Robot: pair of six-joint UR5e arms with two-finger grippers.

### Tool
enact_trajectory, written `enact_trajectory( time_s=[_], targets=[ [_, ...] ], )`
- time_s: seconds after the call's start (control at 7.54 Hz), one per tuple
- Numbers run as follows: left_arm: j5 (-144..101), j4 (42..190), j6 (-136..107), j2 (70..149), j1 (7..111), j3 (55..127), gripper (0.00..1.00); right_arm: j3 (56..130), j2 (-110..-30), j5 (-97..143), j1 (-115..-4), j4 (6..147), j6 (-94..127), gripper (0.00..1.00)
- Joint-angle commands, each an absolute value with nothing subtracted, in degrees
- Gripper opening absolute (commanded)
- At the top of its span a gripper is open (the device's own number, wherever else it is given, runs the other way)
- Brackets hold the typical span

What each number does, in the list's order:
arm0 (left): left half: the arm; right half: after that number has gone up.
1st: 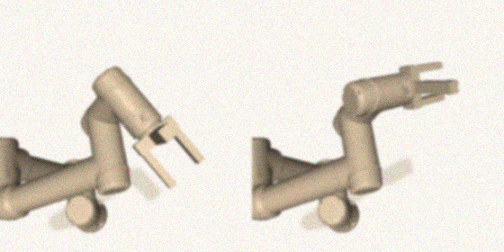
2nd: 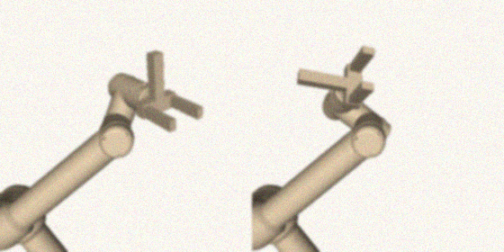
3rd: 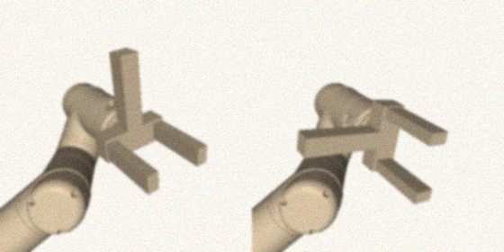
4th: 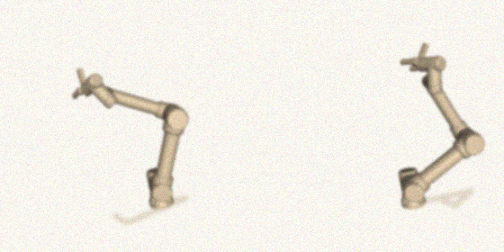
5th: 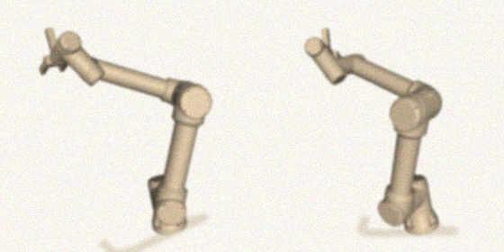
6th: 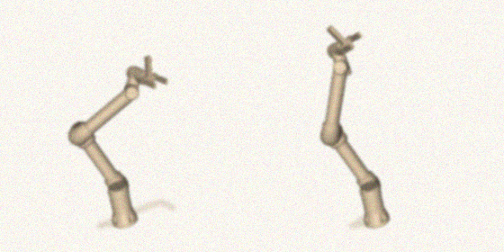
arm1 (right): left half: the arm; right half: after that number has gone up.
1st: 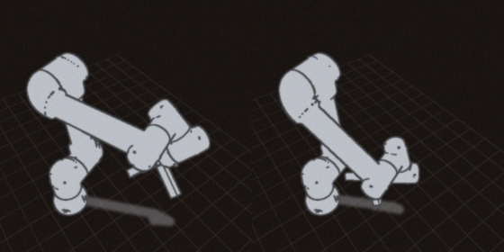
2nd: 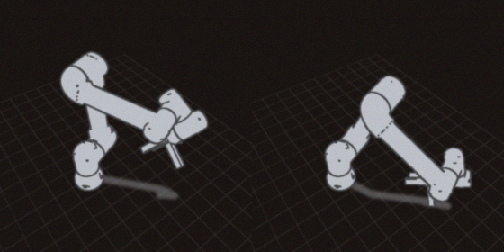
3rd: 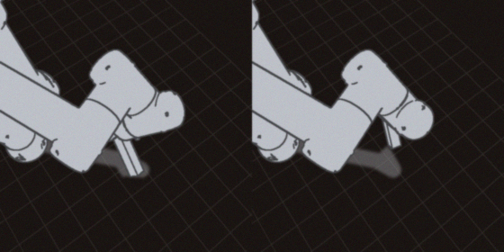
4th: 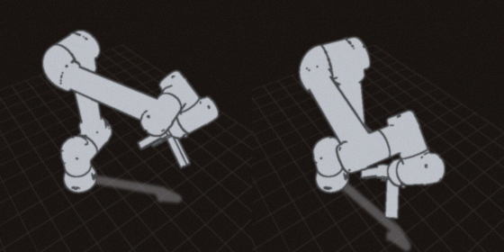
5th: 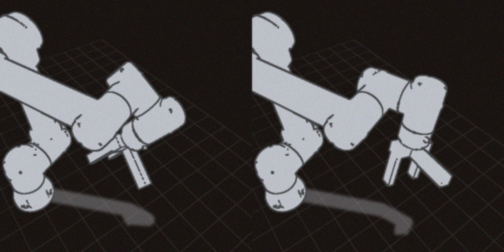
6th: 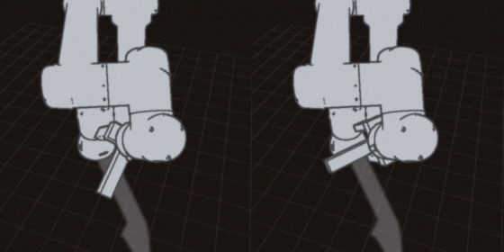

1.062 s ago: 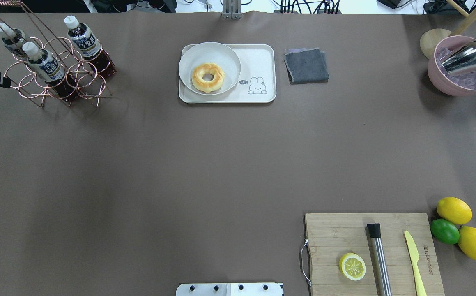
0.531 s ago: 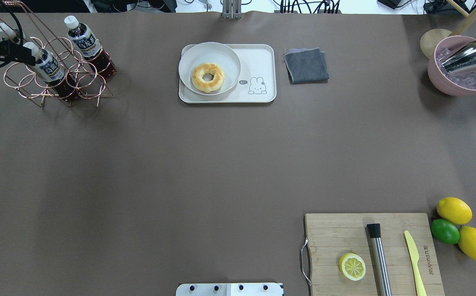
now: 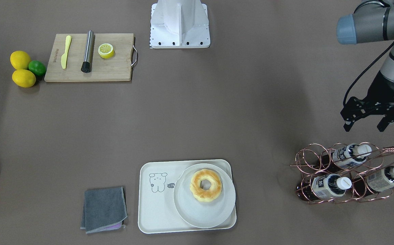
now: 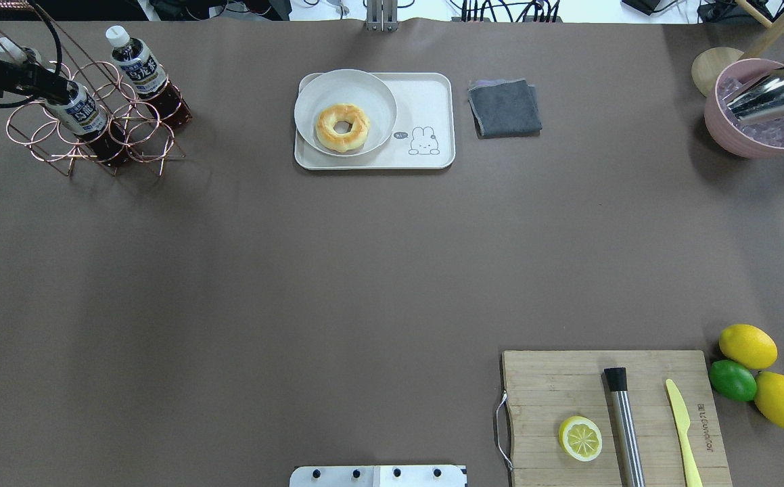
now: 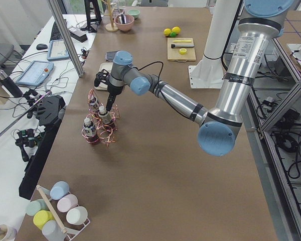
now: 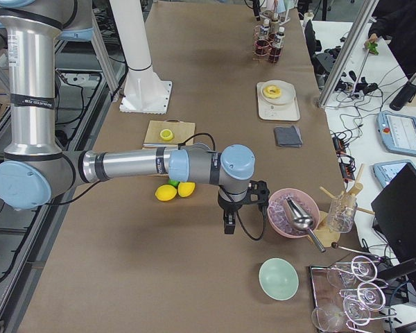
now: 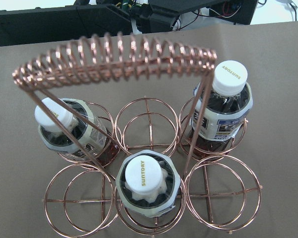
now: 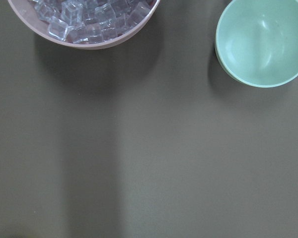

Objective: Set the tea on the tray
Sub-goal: 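Move the left gripper down over the copper rack toward a tea bottle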

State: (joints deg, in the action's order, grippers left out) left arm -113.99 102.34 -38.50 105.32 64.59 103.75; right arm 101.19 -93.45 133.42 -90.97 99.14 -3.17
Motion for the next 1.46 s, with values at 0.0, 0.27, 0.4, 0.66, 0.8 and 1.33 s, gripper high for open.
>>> enact_trajectory(
  time_s=[0.0, 0.27, 0.4, 0.66, 0.8, 1.33],
  targets=[
    [-114.3, 108.7, -38.7, 106.1, 64.6, 98.9, 0.97, 101.2, -93.4, 133.4, -91.0, 99.1, -3.2, 1.0],
    [-114.3, 108.6, -38.7, 108.2, 64.7, 96.8, 0.93, 101.2, -93.4, 133.4, -91.0, 99.1, -3.2, 1.0],
    [-114.3, 108.7, -38.2, 109.2, 64.9, 95.2, 0.92, 101.2, -93.4, 133.4, -91.1, 99.1, -3.2, 1.0],
    [-114.3, 108.8, -37.6, 109.3, 65.3, 94.5, 0.92, 101.2, -93.3, 133.3, -91.0, 99.1, -3.1, 1.0],
    [-114.4, 108.8, -36.7, 109.2, 65.6, 94.5, 0.92, 101.0, -93.2, 133.3, -91.0, 99.1, -3.2, 1.0],
    [-114.4, 108.8, -36.8, 109.1, 65.7, 94.5, 0.61, 101.1, -93.0, 133.4, -91.0, 99.1, -3.1, 1.0]
  ],
)
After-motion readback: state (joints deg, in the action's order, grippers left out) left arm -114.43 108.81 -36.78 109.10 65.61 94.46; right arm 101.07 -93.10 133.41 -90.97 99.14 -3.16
